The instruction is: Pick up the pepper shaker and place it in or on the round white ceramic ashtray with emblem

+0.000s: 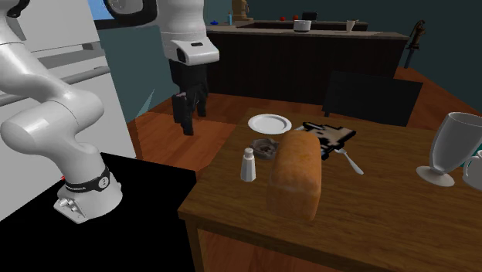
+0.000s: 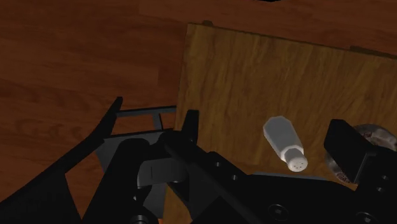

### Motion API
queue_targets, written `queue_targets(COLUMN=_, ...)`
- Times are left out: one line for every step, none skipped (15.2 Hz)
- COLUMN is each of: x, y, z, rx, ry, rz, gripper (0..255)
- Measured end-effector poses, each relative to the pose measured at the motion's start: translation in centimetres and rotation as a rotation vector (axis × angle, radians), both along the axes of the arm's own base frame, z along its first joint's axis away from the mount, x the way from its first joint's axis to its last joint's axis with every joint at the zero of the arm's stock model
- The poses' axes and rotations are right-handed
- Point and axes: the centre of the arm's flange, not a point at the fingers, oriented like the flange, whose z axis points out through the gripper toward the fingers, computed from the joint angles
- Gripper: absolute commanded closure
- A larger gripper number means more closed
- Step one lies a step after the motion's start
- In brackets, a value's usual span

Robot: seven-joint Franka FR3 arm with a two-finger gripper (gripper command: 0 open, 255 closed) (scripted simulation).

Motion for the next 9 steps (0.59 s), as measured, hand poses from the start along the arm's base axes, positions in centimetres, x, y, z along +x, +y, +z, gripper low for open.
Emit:
queue_targets(x=1.0, y=0.5, z=-0.9, rx=0.004, ry=-0.001, rz=-0.002, gripper=0)
queue_targets(x=1.6, y=1.3, z=-1.6, rx=0.008, ry=-0.003, rz=-0.004, gripper=0)
queue_targets(x=2.6, y=1.8, z=-2.5, rx=0.013, ry=-0.004, rz=-0.006, gripper=0)
queue_targets(x=3.3, y=2.6, z=-3.2, rx=0.017, ry=-0.005, rz=-0.008, gripper=0)
queue_targets(x=4.1, y=3.3, z=-3.9, rx=0.021, ry=-0.006, rz=-0.011, gripper=0)
queue_targets(x=5.1, y=4.1, z=-4.8, rx=0.026, ry=-0.008, rz=-0.013, gripper=0)
queue_targets(x=5.7, y=4.9, z=-5.7, rx=0.03, ry=-0.009, rz=-0.015, gripper=0)
queue_targets(x=6.4, y=5.5, z=-6.2, rx=0.034, ry=-0.01, rz=-0.017, gripper=0)
queue_targets(x=7.1, y=6.1, z=-6.8, rx=0.039, ry=-0.012, rz=-0.019, gripper=0)
